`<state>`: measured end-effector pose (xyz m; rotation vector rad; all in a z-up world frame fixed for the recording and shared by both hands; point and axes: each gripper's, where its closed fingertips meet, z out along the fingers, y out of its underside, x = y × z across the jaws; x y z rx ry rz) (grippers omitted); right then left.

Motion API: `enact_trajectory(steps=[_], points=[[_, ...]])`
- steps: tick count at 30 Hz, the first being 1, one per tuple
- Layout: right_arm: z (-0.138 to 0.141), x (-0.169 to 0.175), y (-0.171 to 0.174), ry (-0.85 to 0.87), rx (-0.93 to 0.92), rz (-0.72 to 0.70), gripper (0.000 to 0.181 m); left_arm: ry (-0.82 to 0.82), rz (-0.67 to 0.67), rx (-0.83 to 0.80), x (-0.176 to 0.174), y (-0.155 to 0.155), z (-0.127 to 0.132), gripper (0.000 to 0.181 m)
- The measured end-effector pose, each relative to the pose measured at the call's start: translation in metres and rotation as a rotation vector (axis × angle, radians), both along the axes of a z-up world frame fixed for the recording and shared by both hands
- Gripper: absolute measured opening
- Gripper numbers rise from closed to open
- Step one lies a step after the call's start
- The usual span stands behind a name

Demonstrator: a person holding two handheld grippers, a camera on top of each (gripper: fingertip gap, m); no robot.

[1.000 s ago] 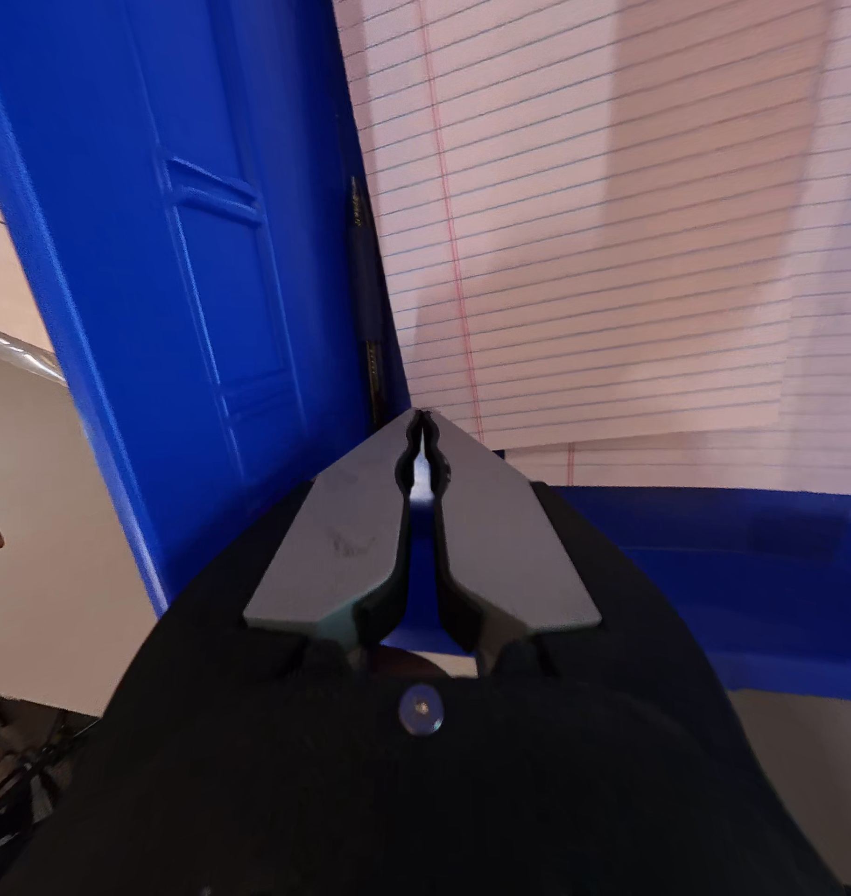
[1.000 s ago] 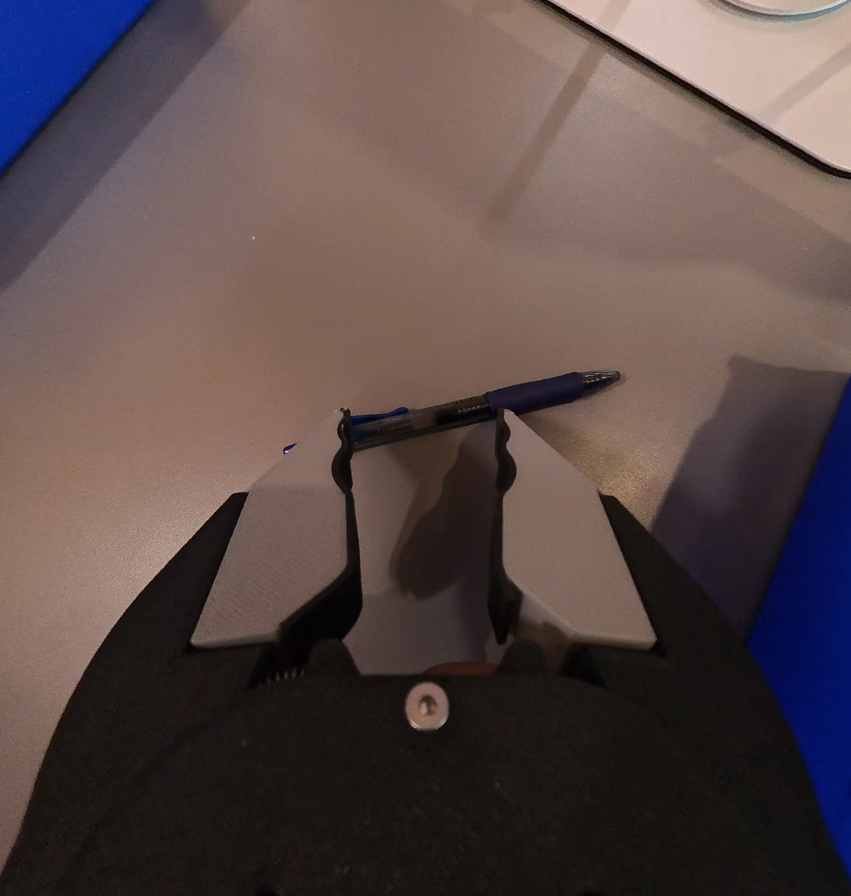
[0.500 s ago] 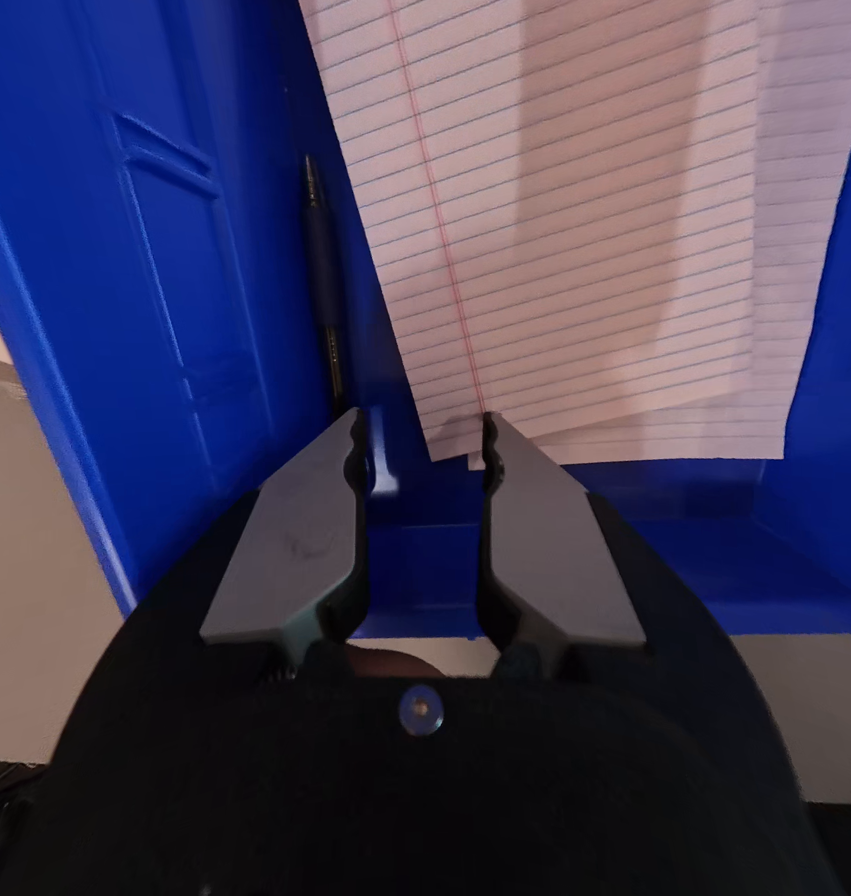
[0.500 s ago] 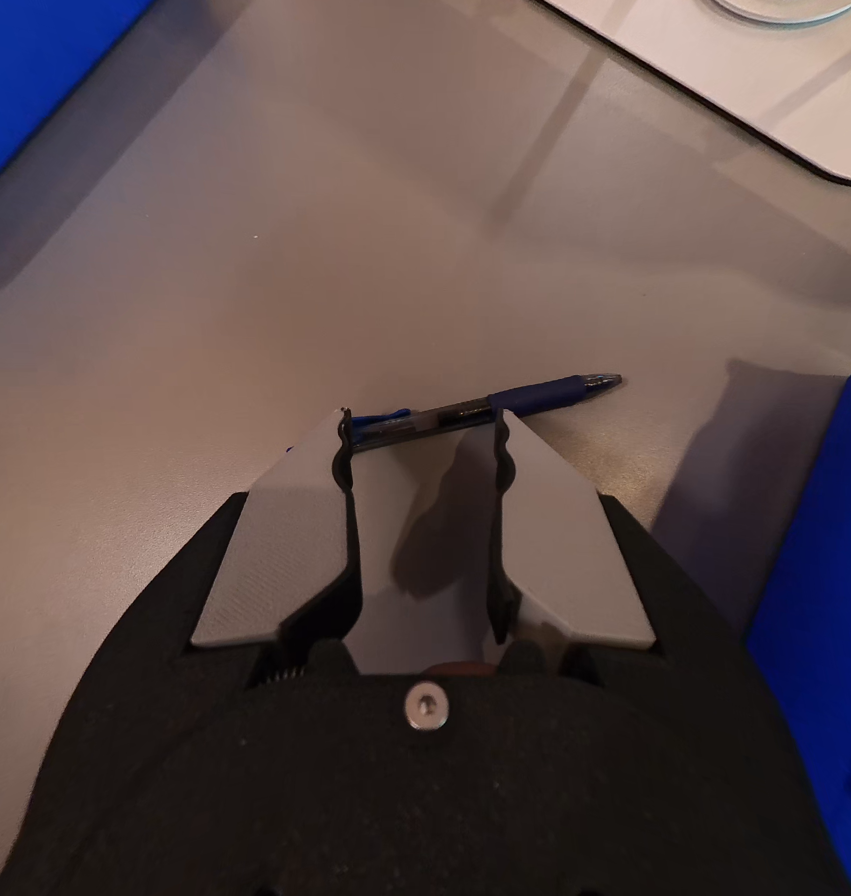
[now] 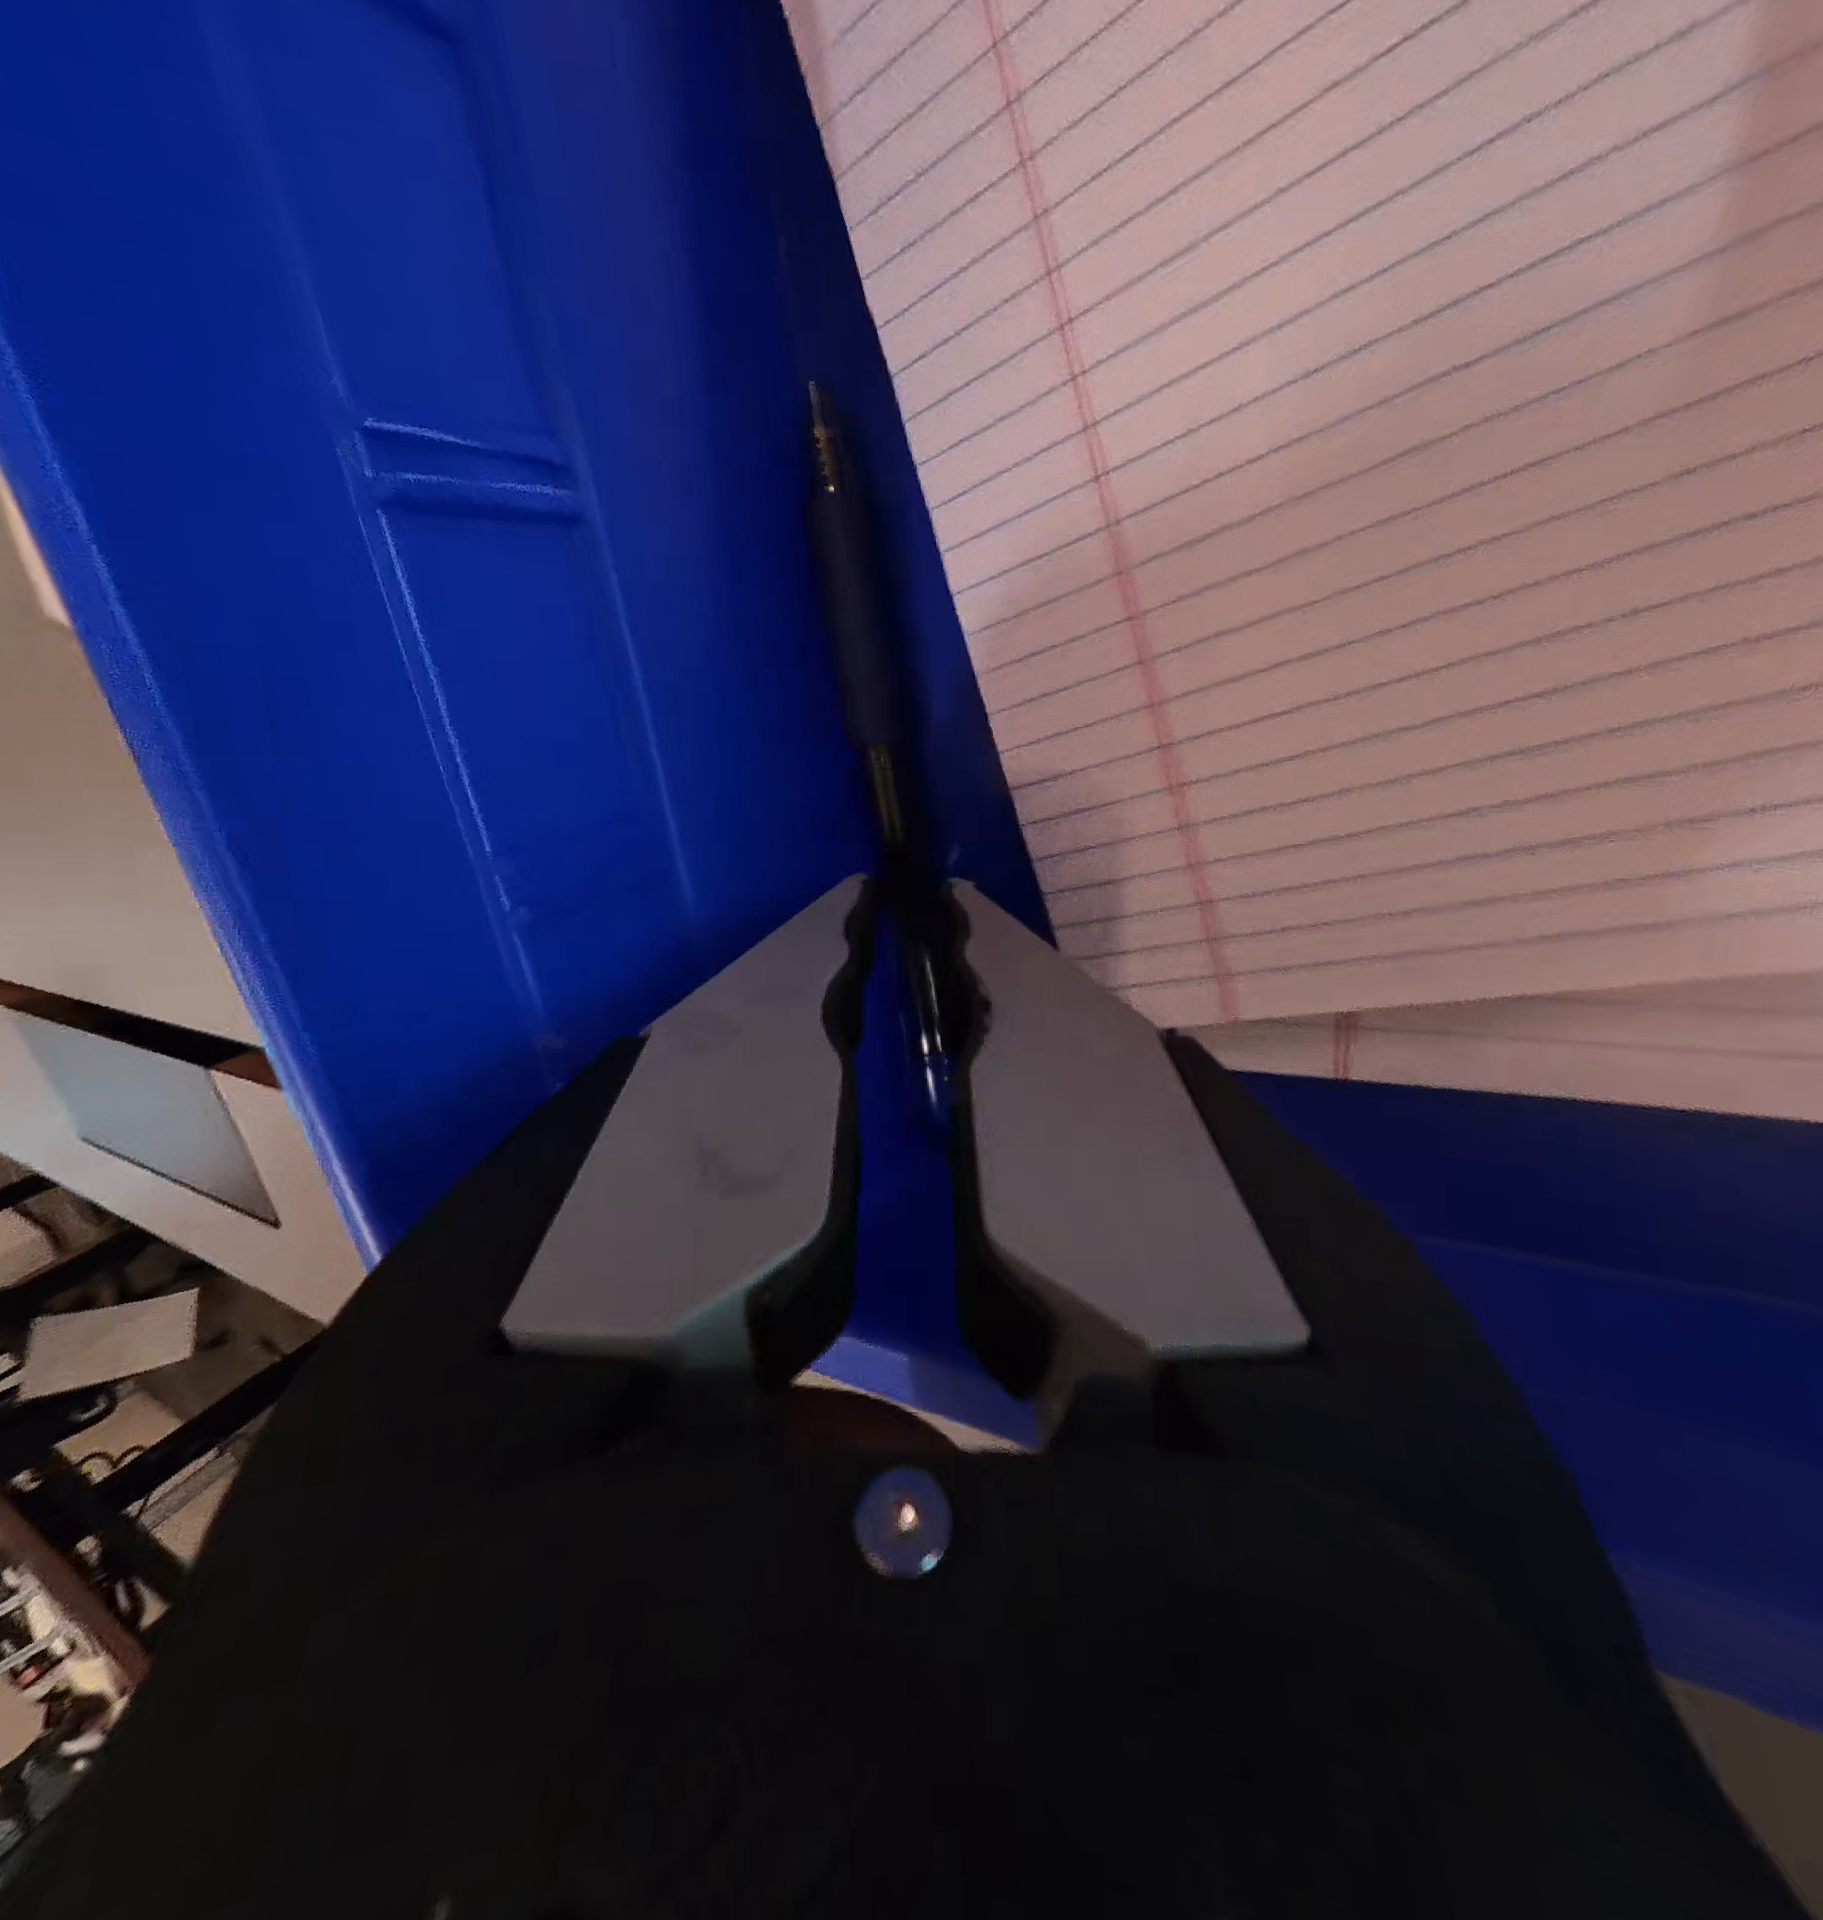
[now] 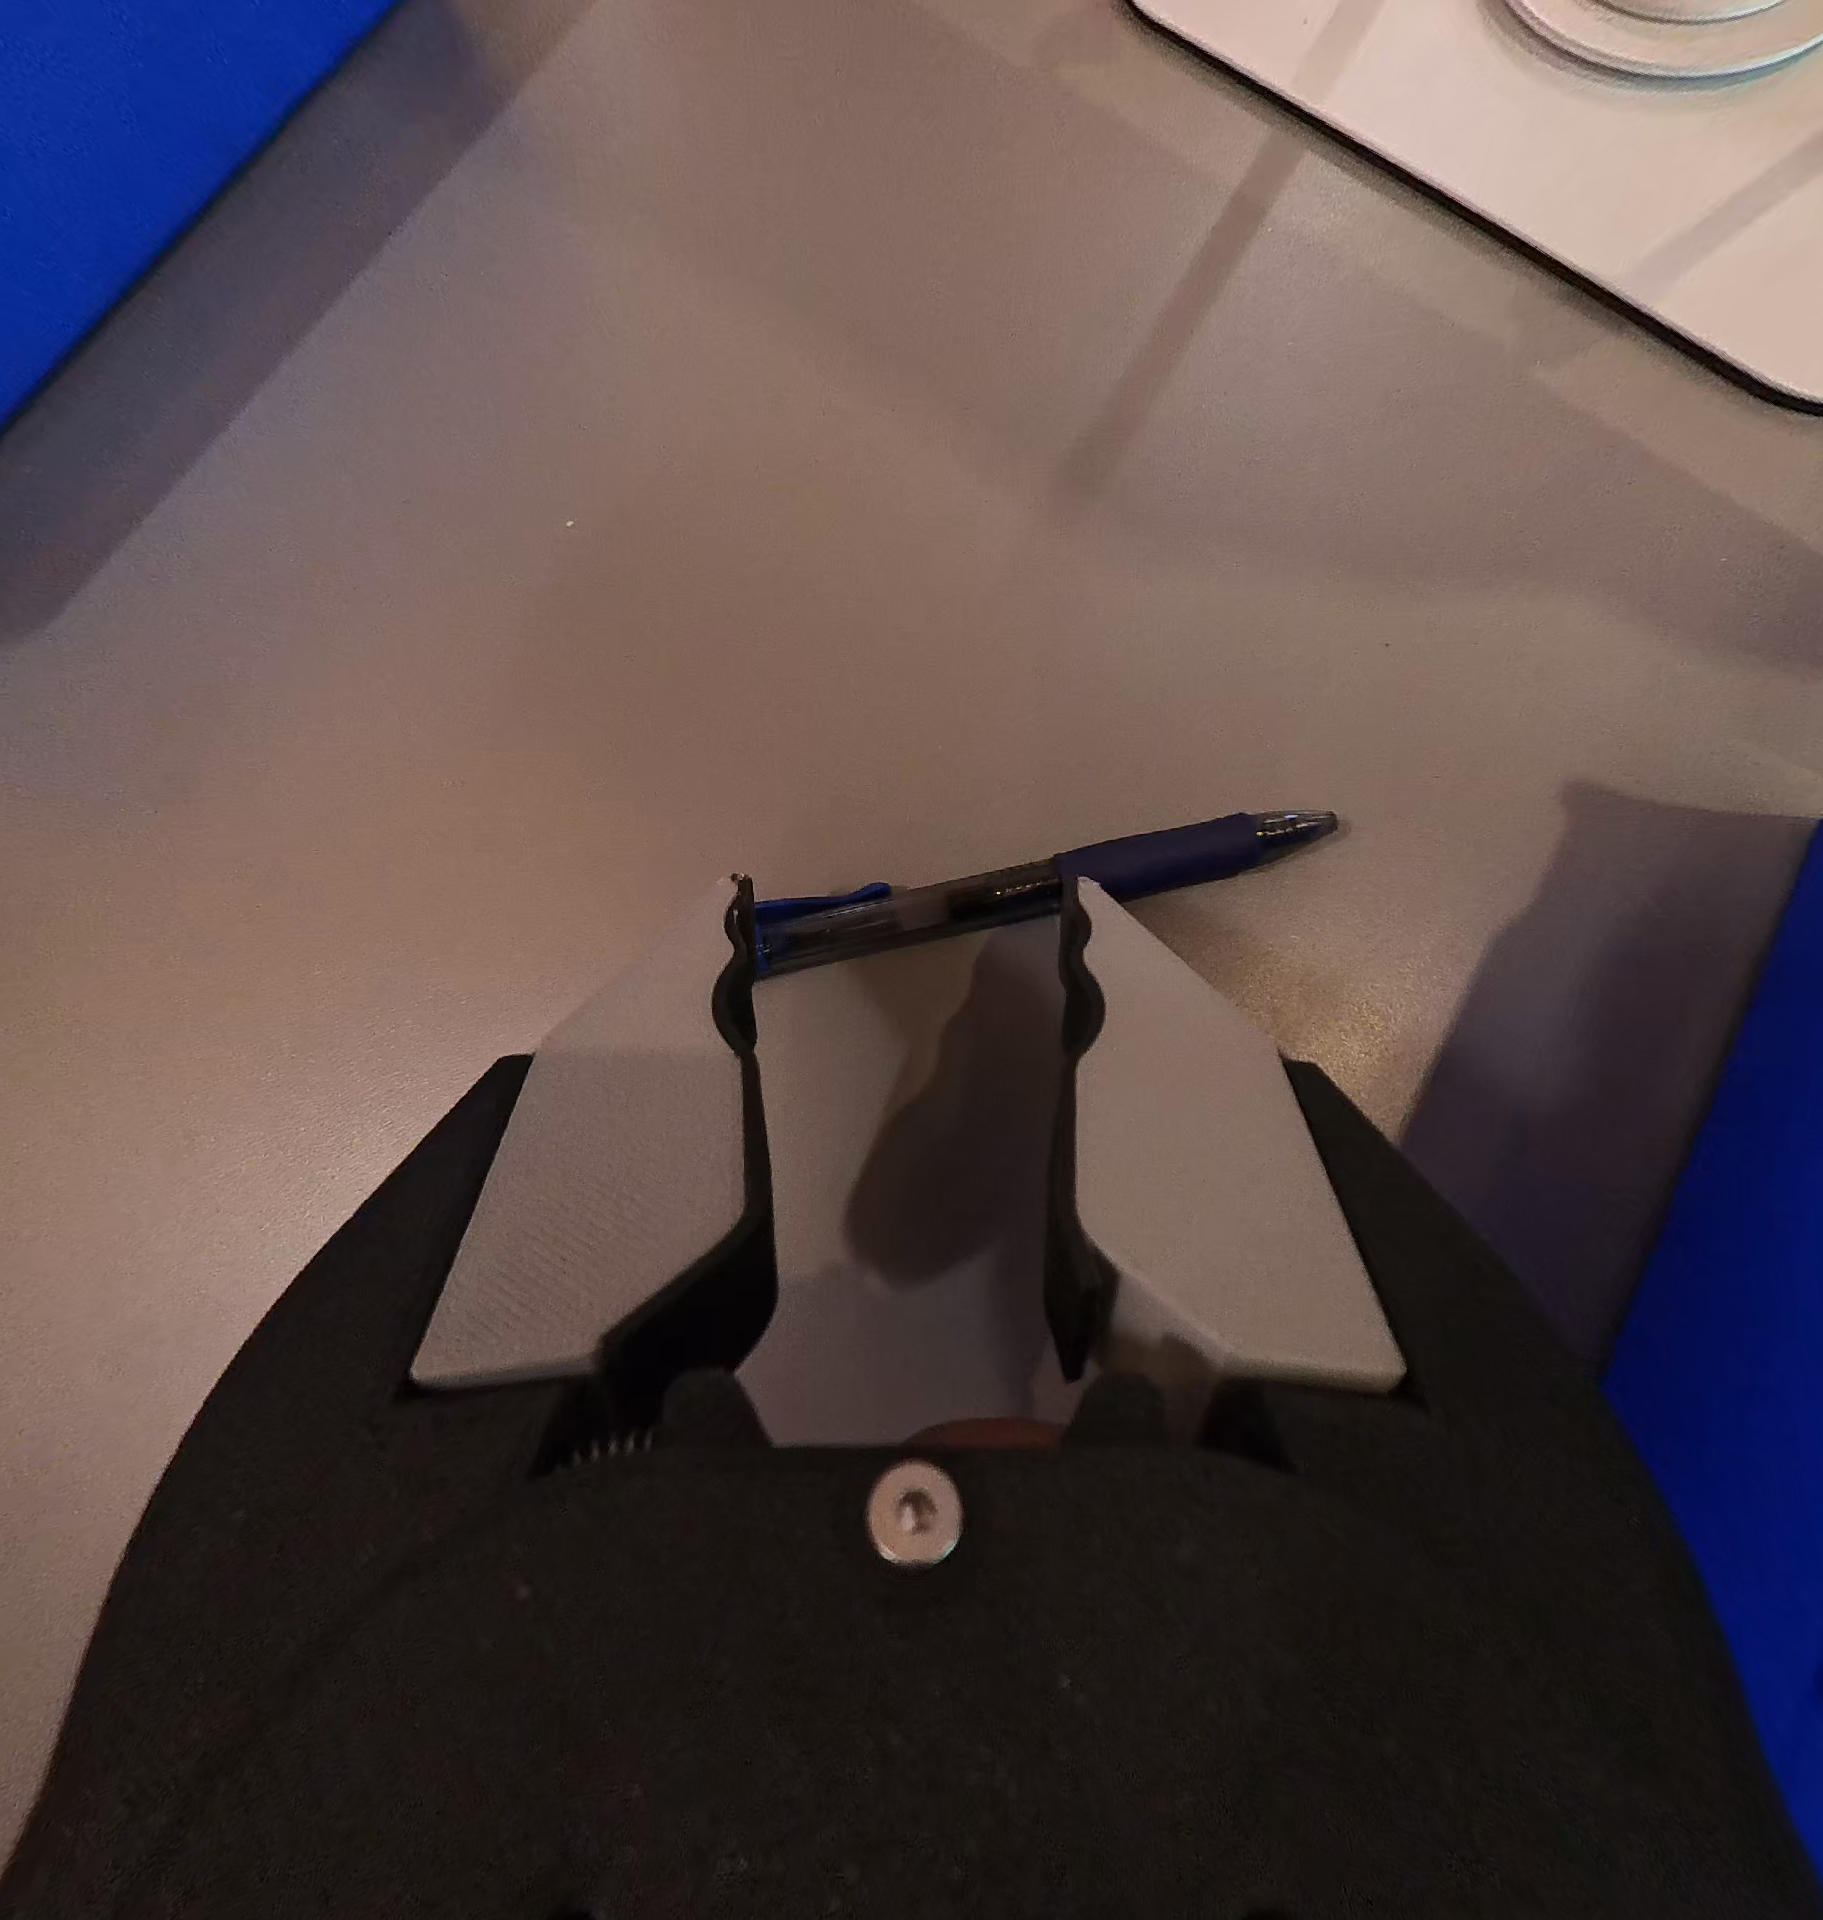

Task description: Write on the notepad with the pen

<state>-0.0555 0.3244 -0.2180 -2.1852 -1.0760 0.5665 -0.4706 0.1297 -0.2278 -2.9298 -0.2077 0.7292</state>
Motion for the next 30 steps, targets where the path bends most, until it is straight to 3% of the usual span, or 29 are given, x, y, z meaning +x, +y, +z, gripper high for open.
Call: enact_trajectory(steps=[4,9,15,24,30], points=[[0.001,0.000,0.000,0.002,0.000,0.002,0.055,-0.008,0.053,0.027,-0.003,-0.001,0.000,0.009],[0.001,-0.001,-0.001,0.001,0.002,0.007,0.056,-0.180,0.137,0.052,0.006,-0.003,-0.002,0.010],[0.004,-0.002,-0.002,0.006,0.006,0.010,0.055,-0.156,0.111,0.051,0.007,-0.003,-0.002,0.010],[0.004,-0.003,-0.002,0.015,0.003,0.010,0.055,-0.255,0.096,0.133,0.007,-0.003,-0.001,0.009],[0.003,-0.004,-0.003,0.015,-0.001,0.015,0.055,-0.226,0.070,0.213,0.003,0.000,0.035,0.008]])
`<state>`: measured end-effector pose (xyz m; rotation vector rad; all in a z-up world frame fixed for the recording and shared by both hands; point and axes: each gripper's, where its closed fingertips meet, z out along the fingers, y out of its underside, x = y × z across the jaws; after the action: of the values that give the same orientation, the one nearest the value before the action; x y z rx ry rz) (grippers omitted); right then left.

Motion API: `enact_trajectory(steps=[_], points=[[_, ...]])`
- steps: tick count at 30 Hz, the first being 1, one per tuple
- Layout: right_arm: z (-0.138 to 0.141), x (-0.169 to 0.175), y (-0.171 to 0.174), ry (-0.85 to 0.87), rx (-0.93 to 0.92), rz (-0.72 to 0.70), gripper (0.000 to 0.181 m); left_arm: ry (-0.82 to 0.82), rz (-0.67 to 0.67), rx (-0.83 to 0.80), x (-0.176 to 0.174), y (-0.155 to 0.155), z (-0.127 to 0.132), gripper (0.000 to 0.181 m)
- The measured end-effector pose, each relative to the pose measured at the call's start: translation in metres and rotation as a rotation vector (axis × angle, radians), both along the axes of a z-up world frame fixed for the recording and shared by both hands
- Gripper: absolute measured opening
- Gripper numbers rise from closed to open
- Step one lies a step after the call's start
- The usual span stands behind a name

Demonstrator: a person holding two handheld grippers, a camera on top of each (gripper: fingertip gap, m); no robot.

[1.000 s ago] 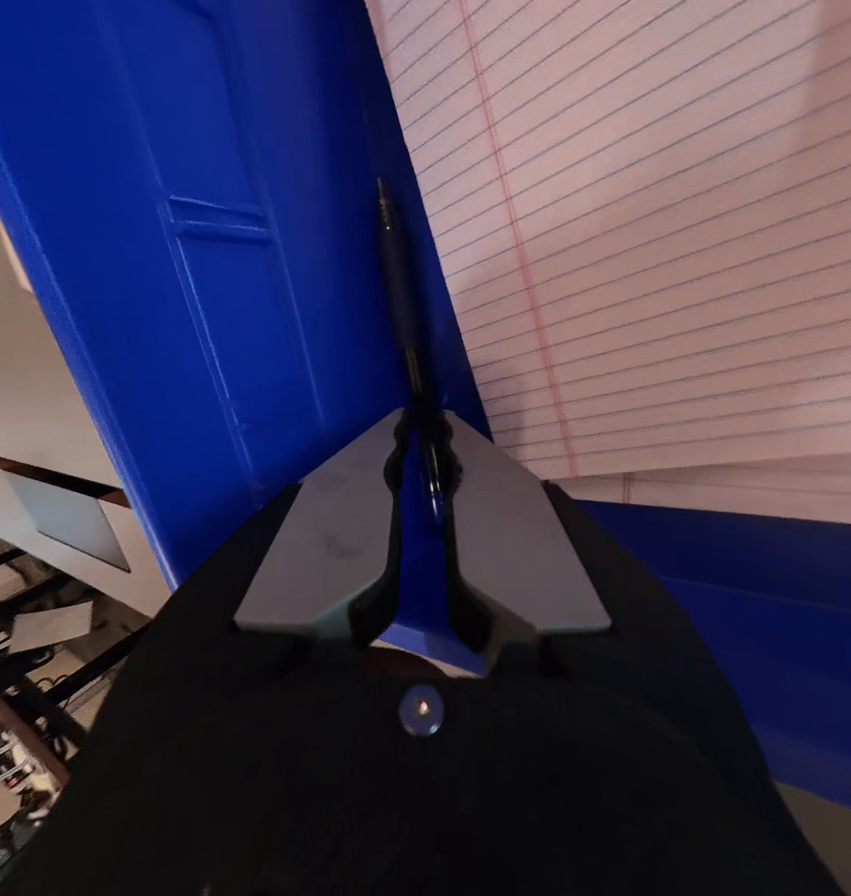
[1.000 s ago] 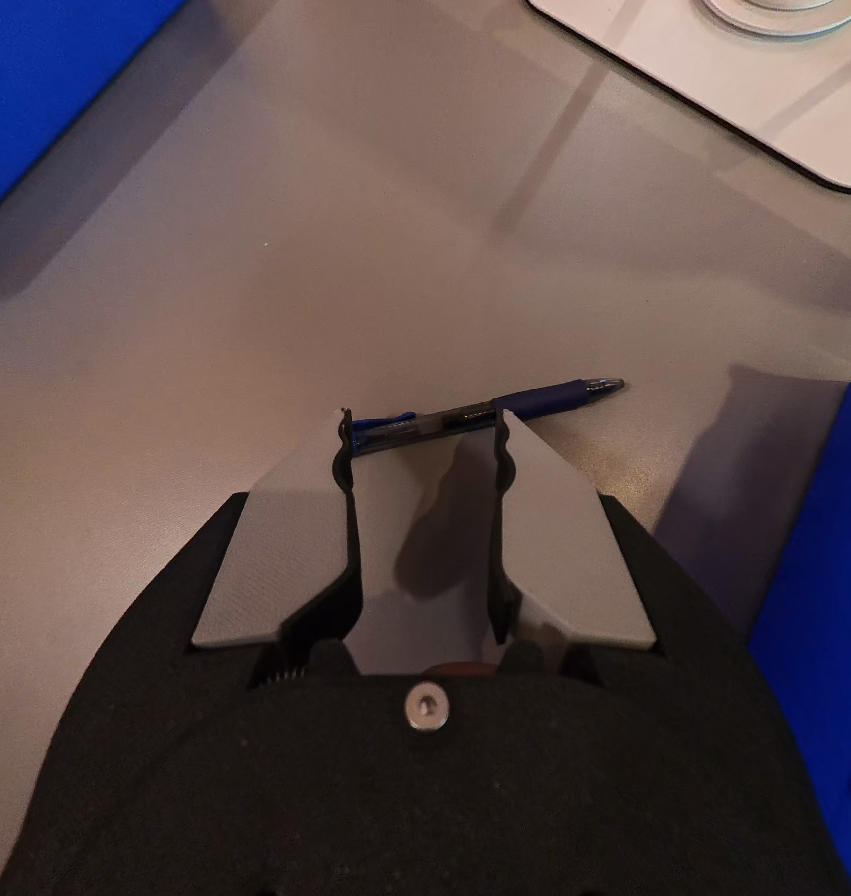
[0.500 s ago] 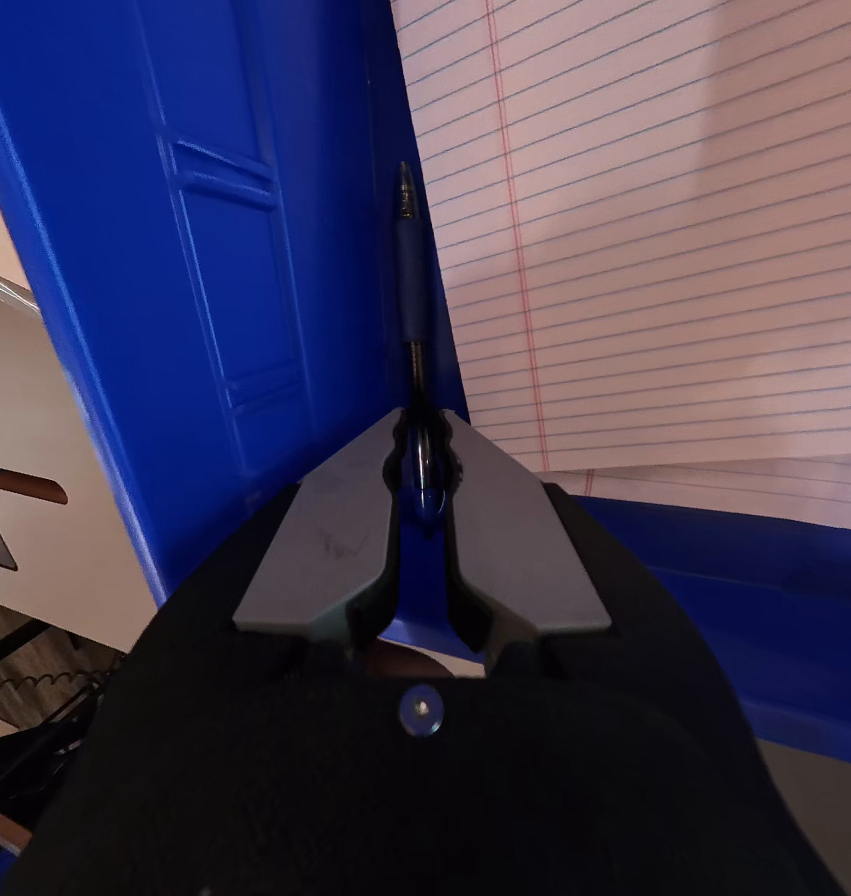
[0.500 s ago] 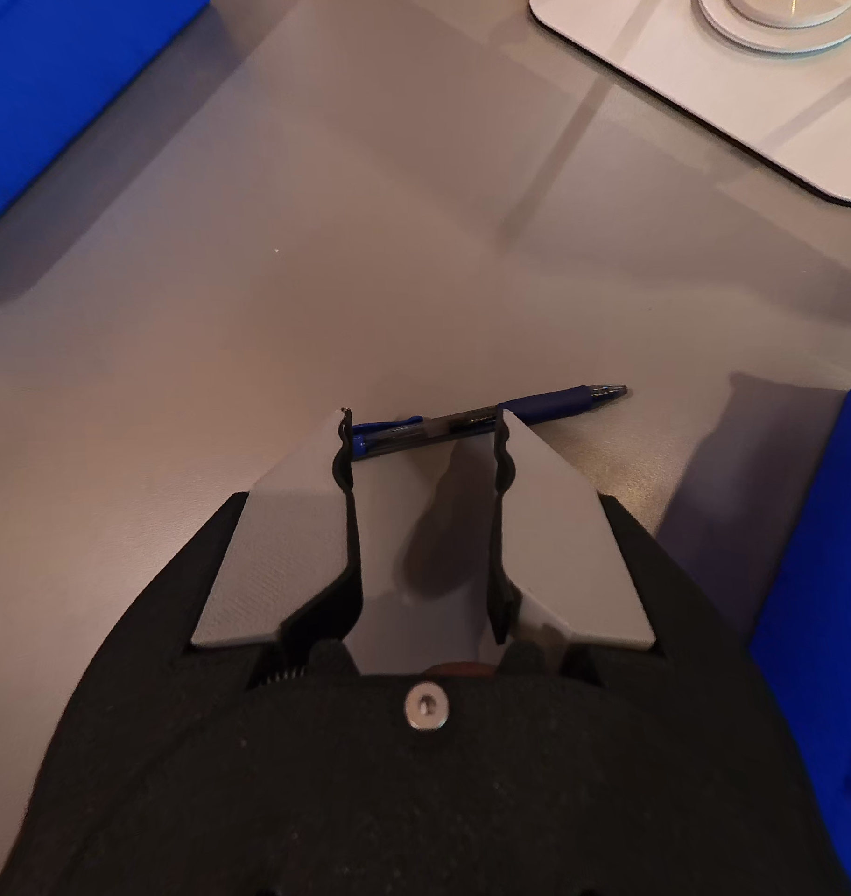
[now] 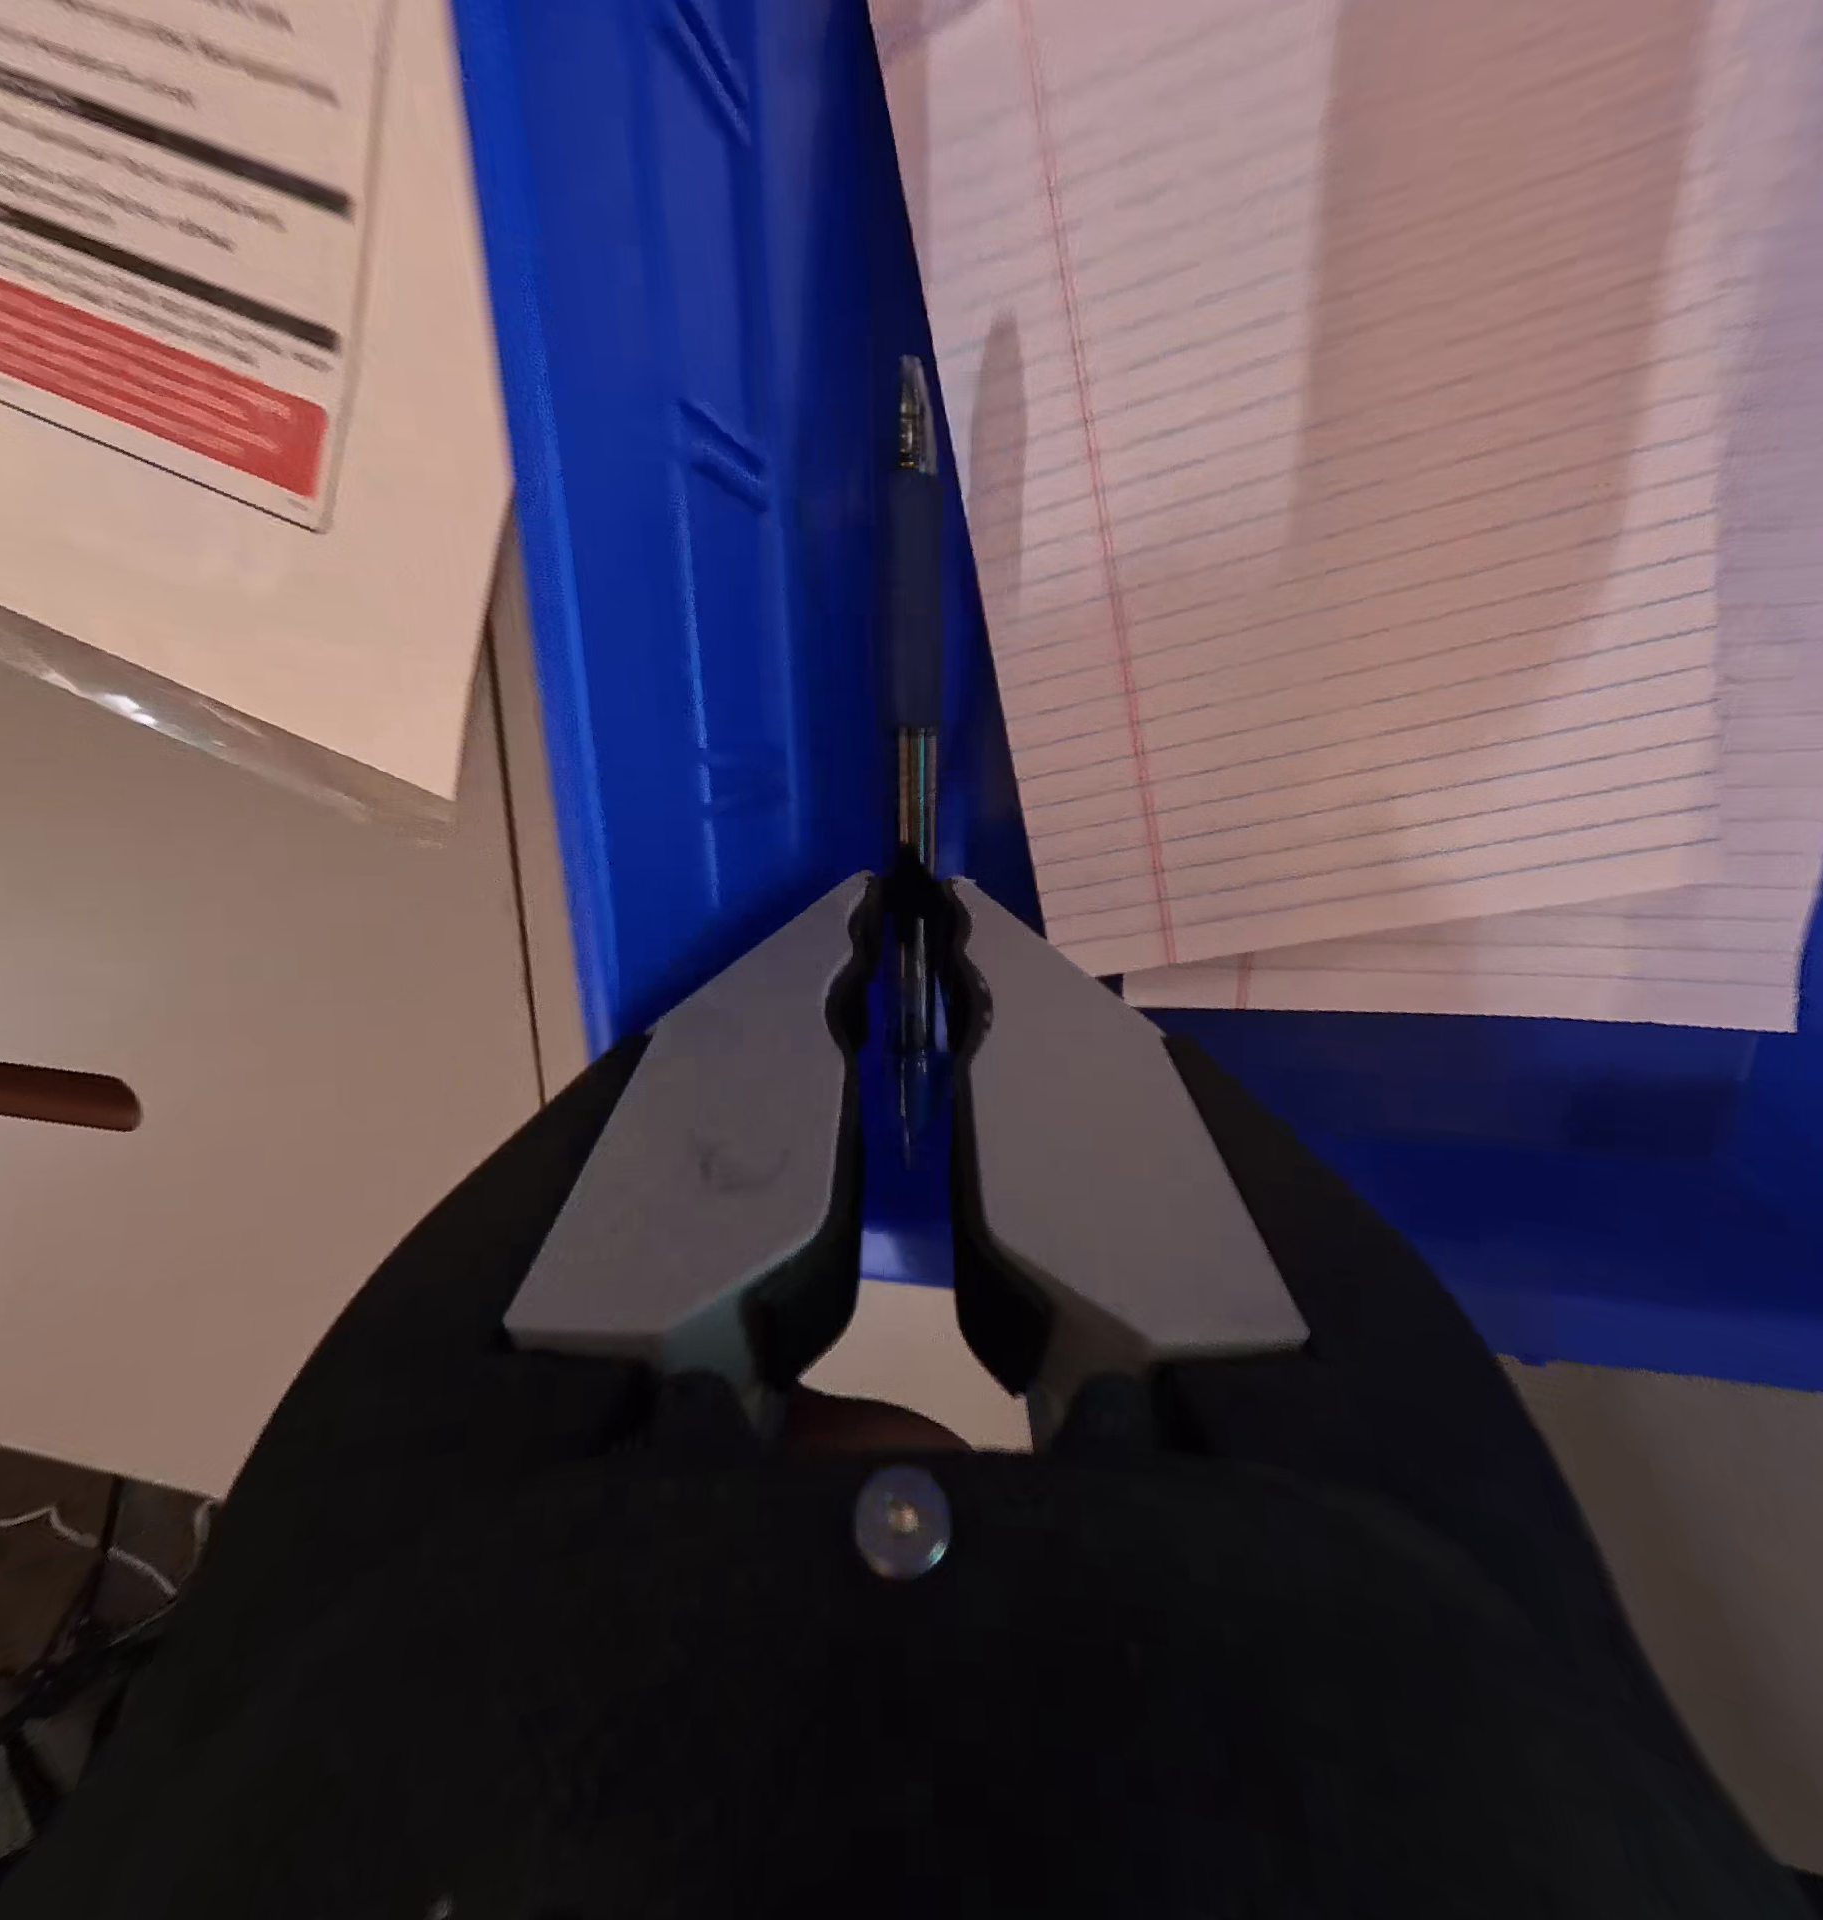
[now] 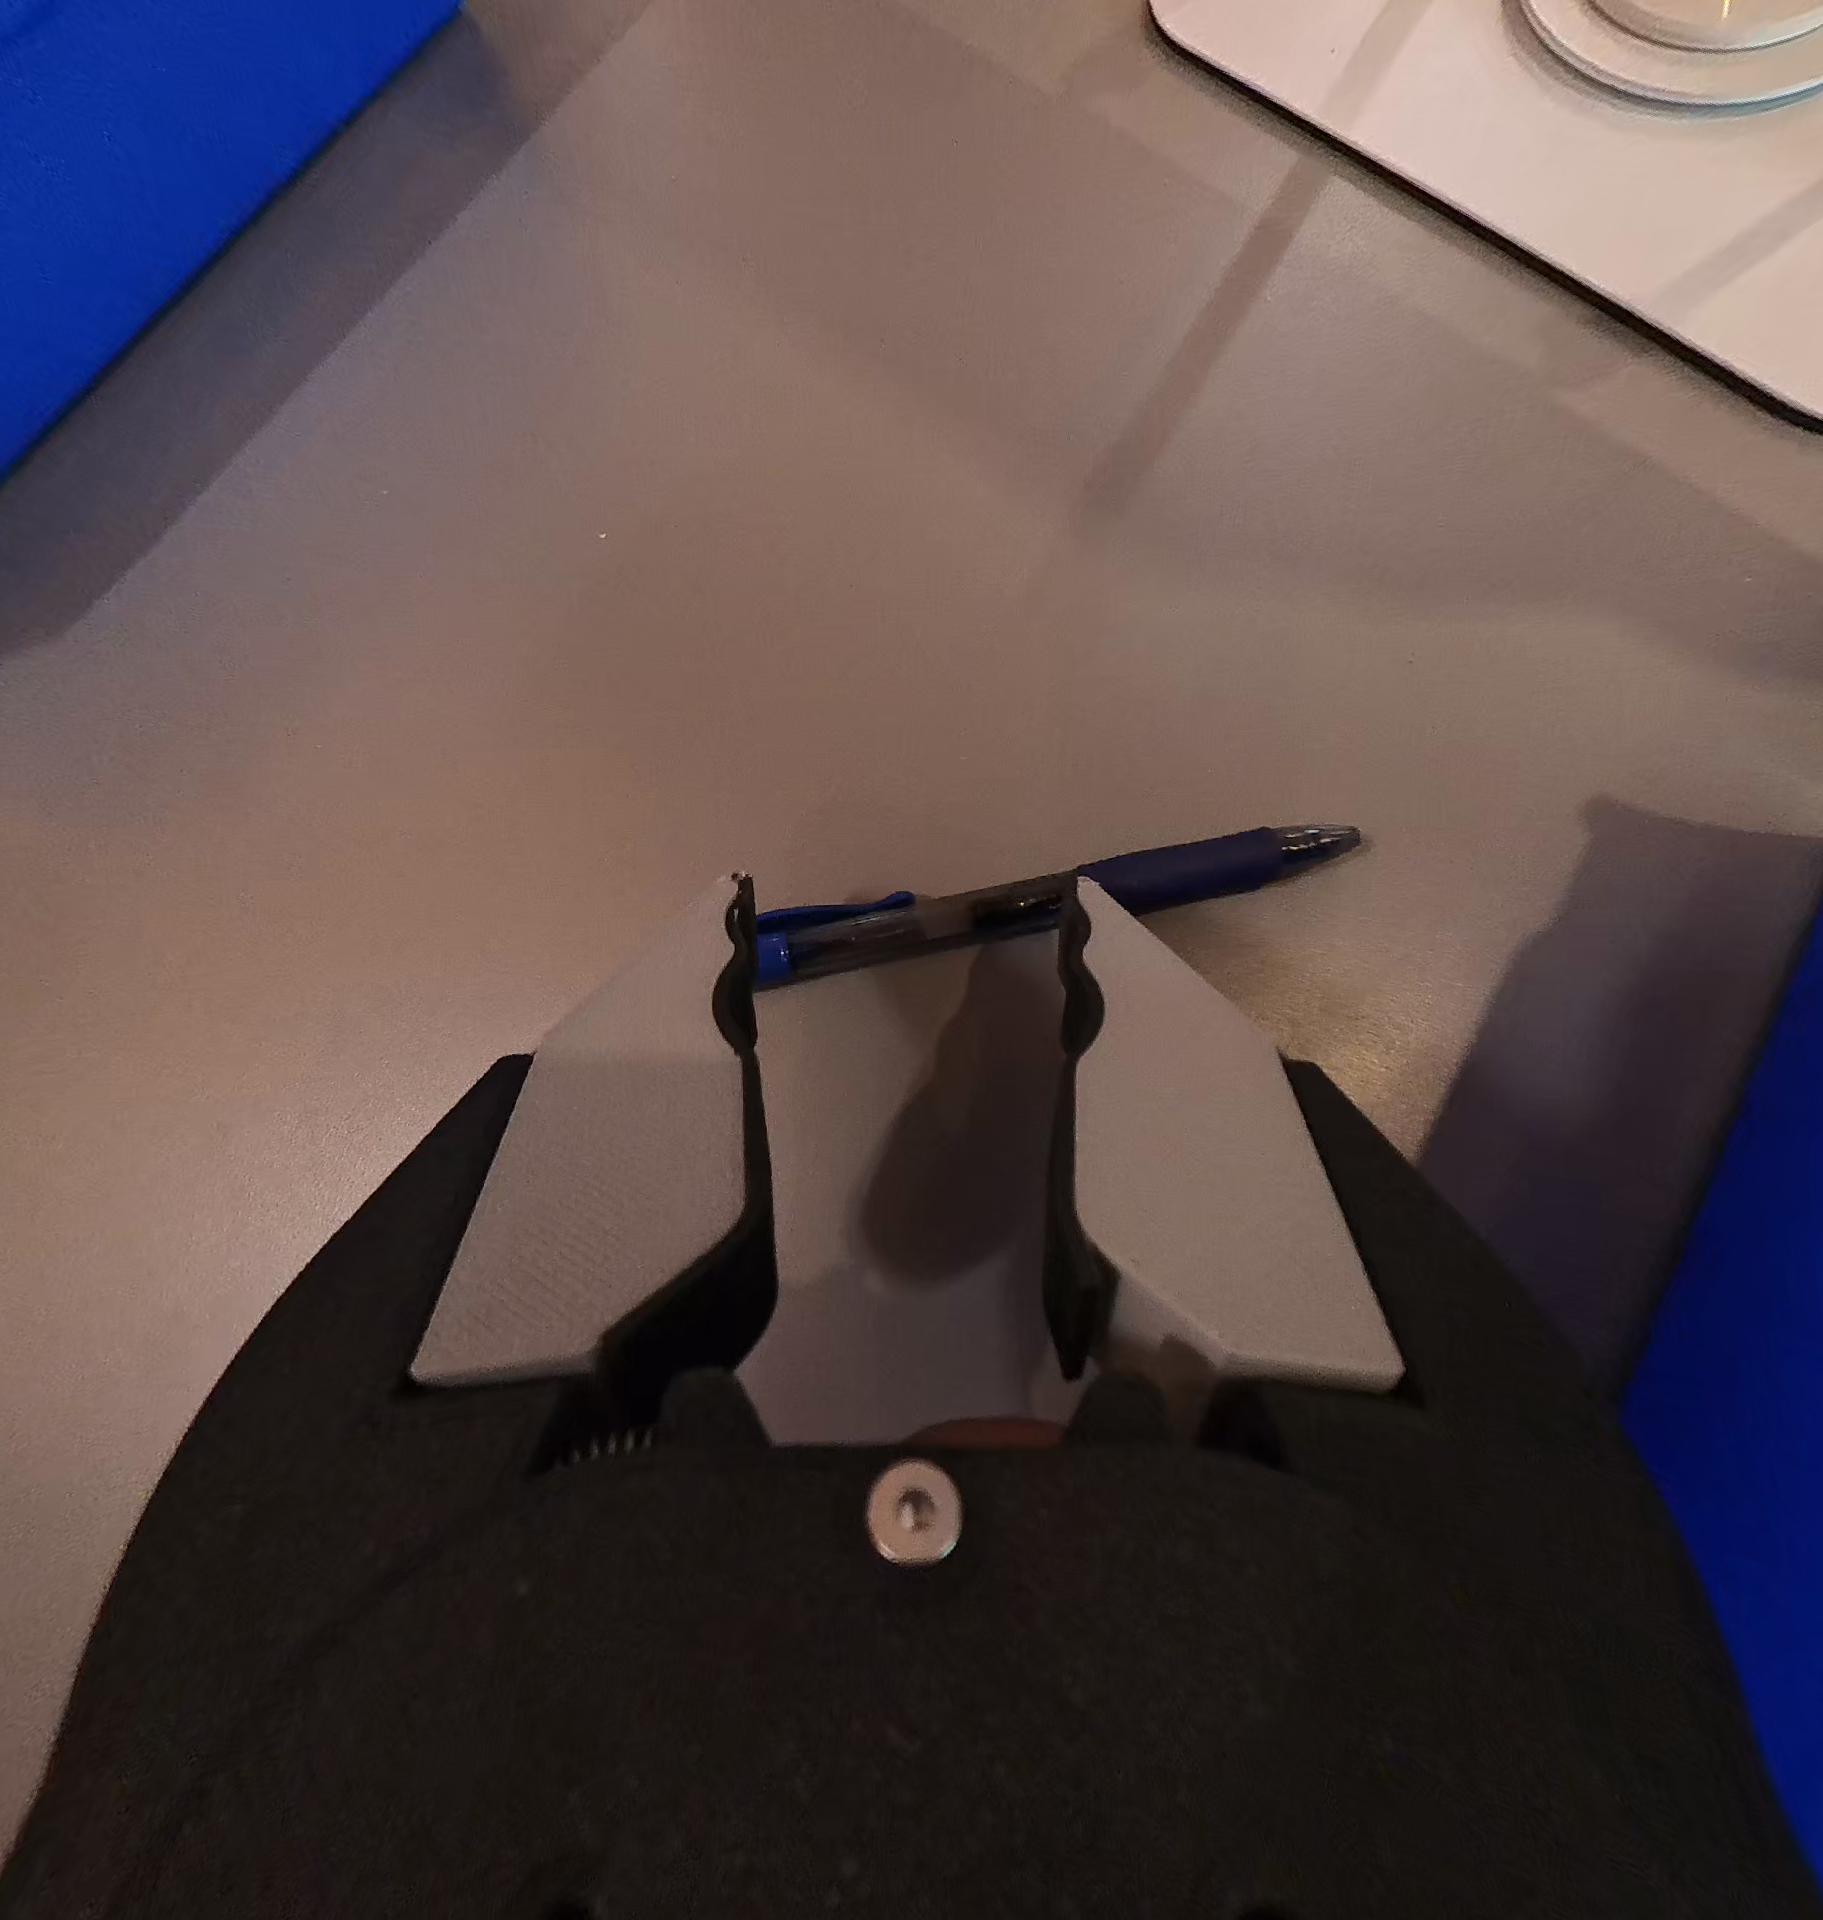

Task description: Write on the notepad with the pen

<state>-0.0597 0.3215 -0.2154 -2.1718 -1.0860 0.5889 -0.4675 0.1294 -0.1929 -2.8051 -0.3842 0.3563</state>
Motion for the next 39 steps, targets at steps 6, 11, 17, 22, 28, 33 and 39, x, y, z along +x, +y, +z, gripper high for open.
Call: enact_trajectory(steps=[6,11,17,22,28,33,39], points=[[0.005,0.005,0.007,0.011,0.020,-0.034,0.055,-0.111,-0.090,0.266,0.048,0.036,0.075,0.008],[0.024,0.016,0.021,0.055,0.091,-0.115,0.054,-0.280,-0.351,0.448,0.174,0.083,0.120,0.008],[0.029,0.040,0.041,0.040,0.125,-0.250,0.055,-0.312,-0.574,0.340,0.309,0.132,0.063,0.008],[0.012,0.049,0.045,-0.058,0.113,-0.300,0.048,-0.358,-0.526,0.201,0.345,0.173,-0.017,0.008],[-0.015,0.060,0.050,-0.198,0.095,-0.318,0.036,-0.617,-0.455,0.194,0.398,0.194,-0.037,0.008],[-0.017,0.047,0.057,-0.123,0.085,-0.339,0.025,-0.712,-0.448,0.222,0.424,0.196,-0.036,0.009],[0.000,0.043,0.064,-0.058,0.148,-0.357,0.026,-0.742,-0.467,0.267,0.431,0.184,-0.022,0.010]])
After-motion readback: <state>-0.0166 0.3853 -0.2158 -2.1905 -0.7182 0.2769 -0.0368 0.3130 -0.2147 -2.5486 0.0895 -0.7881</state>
